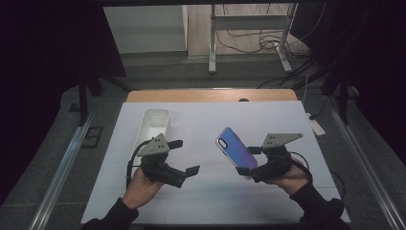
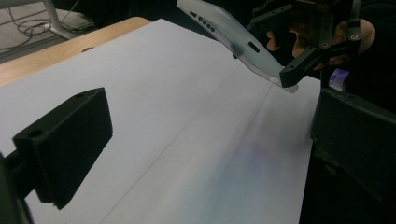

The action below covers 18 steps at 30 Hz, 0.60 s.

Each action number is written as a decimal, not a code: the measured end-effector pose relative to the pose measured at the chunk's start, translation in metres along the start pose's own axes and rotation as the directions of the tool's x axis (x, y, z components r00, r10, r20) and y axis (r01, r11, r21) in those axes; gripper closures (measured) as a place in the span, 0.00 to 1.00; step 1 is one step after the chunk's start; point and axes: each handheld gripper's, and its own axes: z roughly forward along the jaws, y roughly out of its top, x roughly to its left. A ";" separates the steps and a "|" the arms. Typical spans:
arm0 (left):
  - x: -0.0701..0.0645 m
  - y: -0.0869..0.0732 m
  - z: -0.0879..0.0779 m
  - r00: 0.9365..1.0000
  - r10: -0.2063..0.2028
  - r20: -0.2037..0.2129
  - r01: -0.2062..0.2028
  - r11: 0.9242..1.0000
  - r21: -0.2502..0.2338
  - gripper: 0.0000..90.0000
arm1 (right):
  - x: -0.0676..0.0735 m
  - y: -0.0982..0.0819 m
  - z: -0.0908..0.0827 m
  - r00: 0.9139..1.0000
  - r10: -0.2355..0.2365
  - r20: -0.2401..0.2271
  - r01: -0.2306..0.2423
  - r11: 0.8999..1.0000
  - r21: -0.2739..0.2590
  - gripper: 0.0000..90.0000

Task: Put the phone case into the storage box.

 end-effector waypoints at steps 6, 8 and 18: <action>-0.001 0.004 0.007 1.000 0.001 0.027 -0.001 1.000 -0.001 0.00 | 0.002 0.002 0.000 1.000 -0.003 -0.009 0.003 1.000 -0.009 0.19; -0.002 0.005 0.009 0.999 -0.003 0.035 0.003 1.000 -0.003 0.00 | 0.003 0.002 0.000 1.000 -0.004 -0.014 0.004 1.000 -0.012 0.19; -0.008 0.012 0.018 0.998 0.013 0.069 -0.014 1.000 0.007 0.00 | 0.008 0.006 0.001 0.999 -0.019 -0.037 0.017 0.999 -0.033 0.19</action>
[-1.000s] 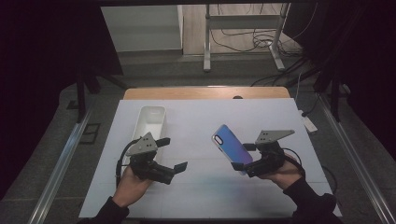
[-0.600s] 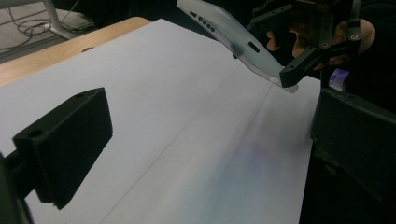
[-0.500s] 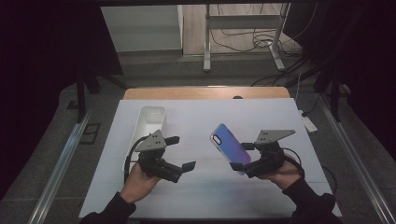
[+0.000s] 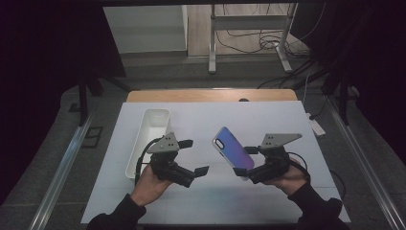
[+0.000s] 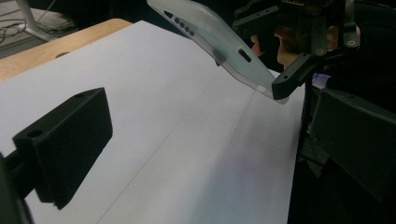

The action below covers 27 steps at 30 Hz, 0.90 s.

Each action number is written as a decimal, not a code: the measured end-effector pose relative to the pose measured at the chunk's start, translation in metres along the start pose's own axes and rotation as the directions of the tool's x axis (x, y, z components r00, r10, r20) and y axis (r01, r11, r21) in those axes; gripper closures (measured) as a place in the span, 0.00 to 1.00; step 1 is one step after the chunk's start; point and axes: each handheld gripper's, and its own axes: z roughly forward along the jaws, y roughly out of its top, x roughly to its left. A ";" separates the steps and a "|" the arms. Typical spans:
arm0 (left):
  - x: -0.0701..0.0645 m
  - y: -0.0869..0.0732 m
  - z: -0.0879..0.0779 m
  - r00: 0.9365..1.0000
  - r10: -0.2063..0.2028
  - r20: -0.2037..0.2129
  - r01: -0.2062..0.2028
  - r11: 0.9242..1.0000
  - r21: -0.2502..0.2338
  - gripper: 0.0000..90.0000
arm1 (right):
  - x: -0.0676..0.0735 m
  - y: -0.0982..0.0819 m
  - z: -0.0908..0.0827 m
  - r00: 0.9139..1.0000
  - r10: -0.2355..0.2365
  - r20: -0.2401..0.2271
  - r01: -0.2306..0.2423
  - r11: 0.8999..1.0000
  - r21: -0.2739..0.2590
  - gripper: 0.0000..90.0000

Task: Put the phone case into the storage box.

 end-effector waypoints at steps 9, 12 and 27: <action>-0.002 0.004 0.005 1.000 0.008 0.013 -0.008 1.000 0.004 0.00 | 0.003 0.002 0.002 1.000 -0.008 -0.017 0.008 1.000 -0.008 0.19; -0.002 0.005 0.007 1.000 0.010 0.021 -0.010 1.000 0.006 0.00 | 0.004 0.002 0.003 1.000 -0.010 -0.021 0.009 1.000 -0.009 0.19; -0.001 0.006 0.015 0.998 0.010 0.061 -0.011 1.000 0.017 0.00 | 0.010 0.004 0.007 0.999 -0.030 -0.037 0.029 0.999 -0.018 0.19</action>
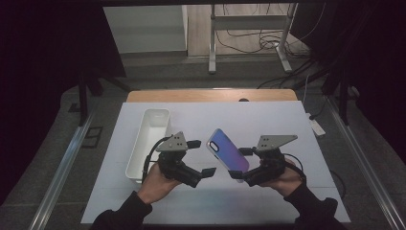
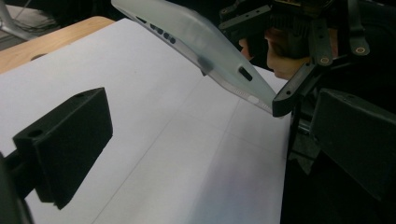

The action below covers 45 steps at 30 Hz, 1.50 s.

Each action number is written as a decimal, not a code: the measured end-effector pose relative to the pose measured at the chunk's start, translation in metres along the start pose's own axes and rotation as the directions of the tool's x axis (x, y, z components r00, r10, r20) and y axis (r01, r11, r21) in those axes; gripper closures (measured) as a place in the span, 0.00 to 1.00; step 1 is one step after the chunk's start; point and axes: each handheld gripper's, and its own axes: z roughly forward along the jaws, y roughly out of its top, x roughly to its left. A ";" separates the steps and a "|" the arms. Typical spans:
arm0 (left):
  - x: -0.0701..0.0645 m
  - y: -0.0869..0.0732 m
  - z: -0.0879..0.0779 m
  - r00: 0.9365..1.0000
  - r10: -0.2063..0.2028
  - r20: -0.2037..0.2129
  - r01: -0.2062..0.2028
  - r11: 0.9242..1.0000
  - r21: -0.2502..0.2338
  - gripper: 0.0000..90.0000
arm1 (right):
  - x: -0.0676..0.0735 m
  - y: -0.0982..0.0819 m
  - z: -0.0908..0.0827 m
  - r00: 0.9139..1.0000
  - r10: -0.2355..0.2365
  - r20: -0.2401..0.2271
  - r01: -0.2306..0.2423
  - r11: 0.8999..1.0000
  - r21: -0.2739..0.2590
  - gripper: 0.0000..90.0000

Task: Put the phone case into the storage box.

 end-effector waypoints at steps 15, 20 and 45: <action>0.001 0.004 0.009 0.999 0.012 0.047 -0.013 1.000 0.010 0.07 | 0.003 0.001 0.003 1.000 -0.005 -0.017 0.005 1.000 0.000 0.19; 0.003 0.001 0.008 0.995 0.002 0.101 -0.004 1.000 0.019 0.28 | 0.003 0.001 0.003 1.000 -0.005 -0.021 0.005 1.000 -0.002 0.19; 0.014 -0.001 -0.001 0.965 -0.048 0.256 0.049 0.999 0.004 0.87 | 0.004 -0.001 0.006 0.999 -0.010 -0.046 0.010 1.000 0.004 0.19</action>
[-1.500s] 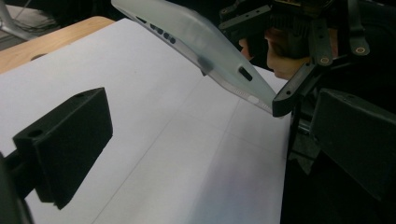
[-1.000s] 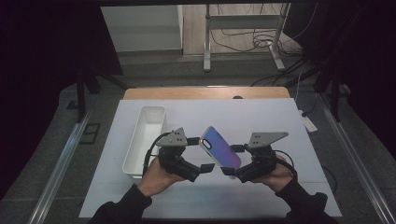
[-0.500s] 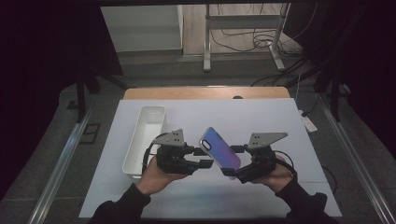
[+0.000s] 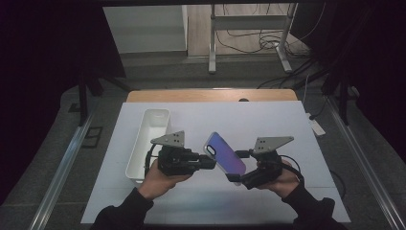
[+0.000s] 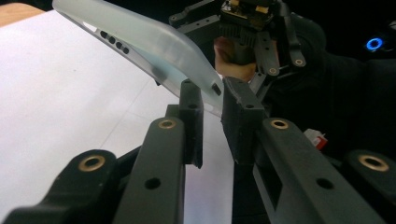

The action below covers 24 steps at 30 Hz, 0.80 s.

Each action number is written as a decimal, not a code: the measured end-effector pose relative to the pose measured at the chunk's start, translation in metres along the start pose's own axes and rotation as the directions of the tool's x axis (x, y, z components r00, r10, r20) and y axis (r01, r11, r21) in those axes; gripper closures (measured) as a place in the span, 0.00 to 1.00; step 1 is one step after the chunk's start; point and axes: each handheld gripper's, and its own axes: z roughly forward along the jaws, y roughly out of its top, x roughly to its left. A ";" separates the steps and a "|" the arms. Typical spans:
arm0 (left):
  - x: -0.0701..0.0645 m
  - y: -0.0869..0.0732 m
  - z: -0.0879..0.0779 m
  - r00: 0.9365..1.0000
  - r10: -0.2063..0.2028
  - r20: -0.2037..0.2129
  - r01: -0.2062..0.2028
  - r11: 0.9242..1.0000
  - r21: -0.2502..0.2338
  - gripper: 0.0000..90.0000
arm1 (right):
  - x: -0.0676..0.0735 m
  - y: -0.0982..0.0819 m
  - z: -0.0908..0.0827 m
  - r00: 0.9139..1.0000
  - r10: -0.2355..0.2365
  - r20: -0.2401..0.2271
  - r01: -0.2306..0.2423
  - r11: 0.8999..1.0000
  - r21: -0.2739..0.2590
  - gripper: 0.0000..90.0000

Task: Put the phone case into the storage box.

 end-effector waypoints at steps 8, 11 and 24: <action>0.002 -0.001 0.002 0.998 0.008 0.068 -0.008 1.000 -0.006 0.93 | 0.000 -0.001 0.002 1.000 -0.018 -0.015 0.018 1.000 0.013 0.19; 0.002 -0.001 0.002 0.995 0.020 0.101 -0.019 1.000 -0.010 0.94 | 0.001 -0.002 0.003 0.999 -0.025 -0.028 0.026 1.000 0.018 0.19; 0.000 0.001 0.000 0.990 0.045 0.134 -0.041 0.999 -0.033 0.99 | -0.002 -0.002 0.005 0.997 -0.011 -0.075 0.012 1.000 0.008 0.10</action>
